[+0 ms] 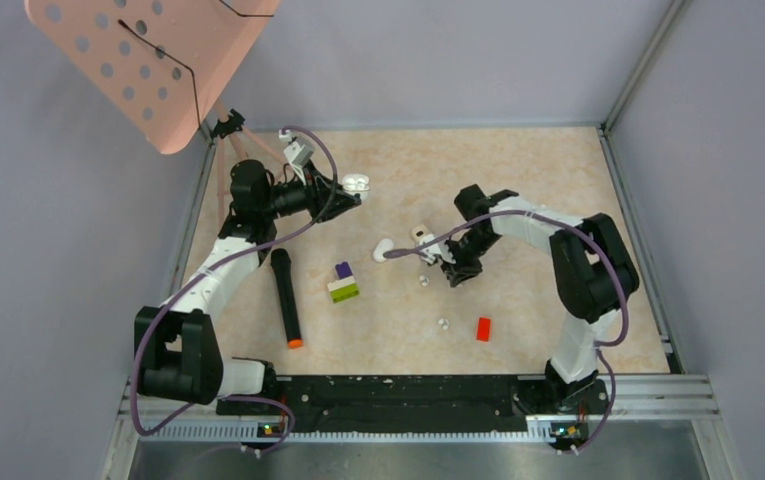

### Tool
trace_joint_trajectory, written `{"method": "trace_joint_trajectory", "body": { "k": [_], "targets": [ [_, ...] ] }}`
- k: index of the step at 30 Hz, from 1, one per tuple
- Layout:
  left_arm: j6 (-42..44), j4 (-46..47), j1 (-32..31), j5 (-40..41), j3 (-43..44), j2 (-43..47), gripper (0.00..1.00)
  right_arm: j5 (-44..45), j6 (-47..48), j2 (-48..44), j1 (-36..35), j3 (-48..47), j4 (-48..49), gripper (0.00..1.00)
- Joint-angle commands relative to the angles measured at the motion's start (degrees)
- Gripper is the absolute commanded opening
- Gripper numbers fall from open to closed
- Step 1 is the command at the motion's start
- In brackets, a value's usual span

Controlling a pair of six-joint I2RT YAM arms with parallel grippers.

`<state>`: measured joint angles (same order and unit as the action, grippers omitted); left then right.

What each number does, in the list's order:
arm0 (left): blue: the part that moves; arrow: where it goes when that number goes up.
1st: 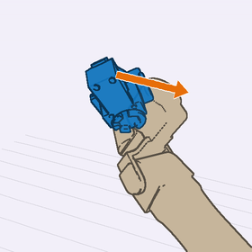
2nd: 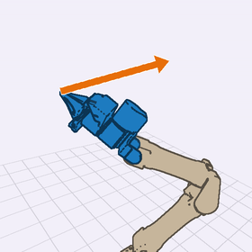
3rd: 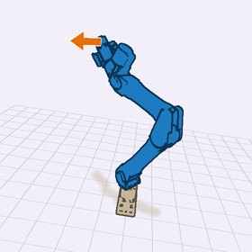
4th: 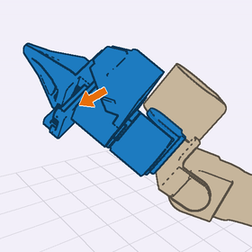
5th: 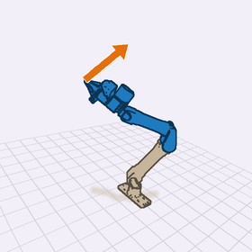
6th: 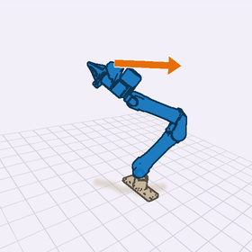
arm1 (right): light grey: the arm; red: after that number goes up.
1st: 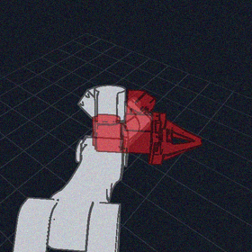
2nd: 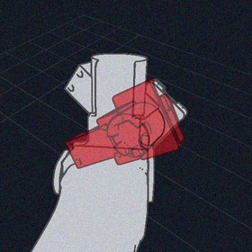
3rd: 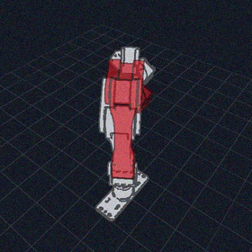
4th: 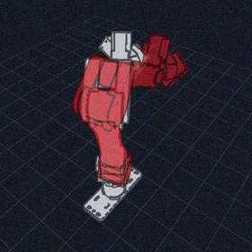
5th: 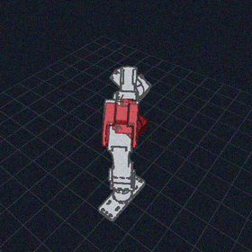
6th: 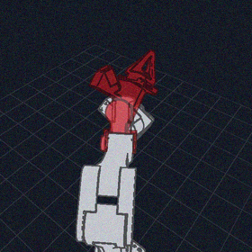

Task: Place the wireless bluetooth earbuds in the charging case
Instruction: Pick up the earbud from the center of the board.

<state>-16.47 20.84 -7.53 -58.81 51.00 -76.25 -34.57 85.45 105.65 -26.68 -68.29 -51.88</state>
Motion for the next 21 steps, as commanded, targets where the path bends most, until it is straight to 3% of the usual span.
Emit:
{"method": "trace_joint_trajectory", "body": {
  "k": [1,7,13,17,21],
  "targets": [
    [0.6,2.1,0.3,0.4,2.2,0.3,0.00,-9.5,-21.7,-7.6,2.0,-5.6,4.6,0.00],
    [0.5,3.7,-0.8,0.6,3.7,-1.7,0.00,-13.8,-49.9,-17.3,3.8,-8.1,17.0,0.00],
    [1.5,4.6,-5.9,5.3,7.0,-3.6,0.00,-3.3,-85.3,-25.0,3.4,-8.5,44.0,0.00],
    [1.9,4.6,-9.6,11.3,10.2,-4.5,0.00,4.9,-95.1,-25.3,1.5,-12.9,52.2,0.00],
    [2.0,4.6,-12.7,15.7,13.1,-5.1,0.00,9.2,-96.5,-25.3,-2.1,-14.7,57.6,0.00]
  ]
}}
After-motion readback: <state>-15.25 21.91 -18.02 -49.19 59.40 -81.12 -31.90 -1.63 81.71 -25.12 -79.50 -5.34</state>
